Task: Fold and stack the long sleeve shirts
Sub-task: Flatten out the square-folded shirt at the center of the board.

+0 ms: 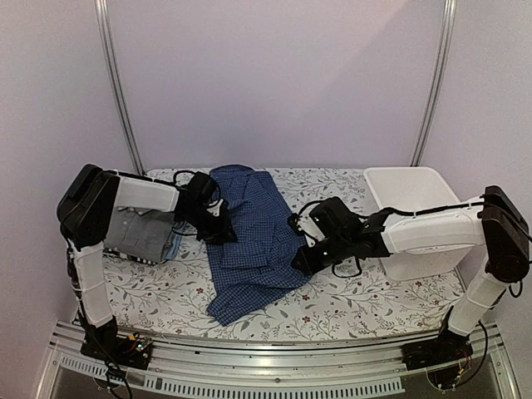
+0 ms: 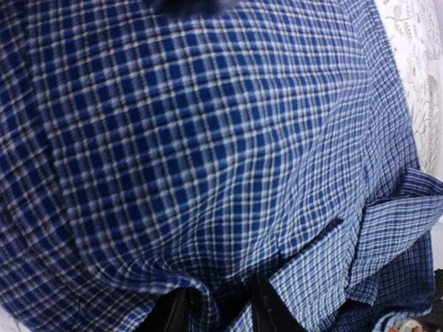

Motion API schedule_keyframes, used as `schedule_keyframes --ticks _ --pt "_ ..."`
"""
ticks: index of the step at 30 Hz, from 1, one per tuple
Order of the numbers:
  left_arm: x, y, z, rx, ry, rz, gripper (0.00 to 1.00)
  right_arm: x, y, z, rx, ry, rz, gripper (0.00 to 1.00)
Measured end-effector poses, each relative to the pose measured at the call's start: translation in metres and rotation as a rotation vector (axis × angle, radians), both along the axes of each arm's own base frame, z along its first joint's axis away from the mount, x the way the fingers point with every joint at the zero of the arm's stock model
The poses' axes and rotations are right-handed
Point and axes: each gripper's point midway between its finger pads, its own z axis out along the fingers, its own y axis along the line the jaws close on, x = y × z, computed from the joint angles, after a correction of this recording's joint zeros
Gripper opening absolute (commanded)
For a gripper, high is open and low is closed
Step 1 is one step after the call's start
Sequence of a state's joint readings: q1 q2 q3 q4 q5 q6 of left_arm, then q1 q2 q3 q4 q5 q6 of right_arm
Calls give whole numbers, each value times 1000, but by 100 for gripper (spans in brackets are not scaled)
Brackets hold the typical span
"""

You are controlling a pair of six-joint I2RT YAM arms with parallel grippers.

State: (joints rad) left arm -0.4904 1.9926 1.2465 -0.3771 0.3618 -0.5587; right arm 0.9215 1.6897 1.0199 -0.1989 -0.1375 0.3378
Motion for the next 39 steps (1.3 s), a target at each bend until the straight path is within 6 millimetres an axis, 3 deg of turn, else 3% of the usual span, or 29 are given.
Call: schedule_keyframes --ticks 3,7,11,14,19,24,29,32,35,39 --pt "12 -14 0 -6 -18 -22 25 -30 -6 -8 0 16 21 1" --pt "26 -29 5 -13 -45 -46 18 -63 -25 -38 -39 72 16 3" --pt "32 -40 15 -6 -76 -73 20 -83 -42 -58 -80 122 -16 24" --pt "27 -44 18 17 -88 -92 29 -86 -45 -58 -82 128 -42 32" --pt "2 -35 21 71 -83 -121 41 -78 -46 -37 -67 81 -86 48" --pt "-21 -23 35 97 -97 -130 51 -59 -38 7 -10 -28 -128 66" --pt "-36 -14 35 128 -101 -139 54 -38 -25 50 40 -142 -160 71" --pt "-41 -11 29 146 -90 -143 56 -23 -12 64 30 -197 -168 72" --pt "-43 -8 25 159 -85 -144 57 -9 4 60 -9 -234 -157 75" --pt "-45 -9 20 169 -78 -151 59 2 14 31 -103 -254 -126 78"
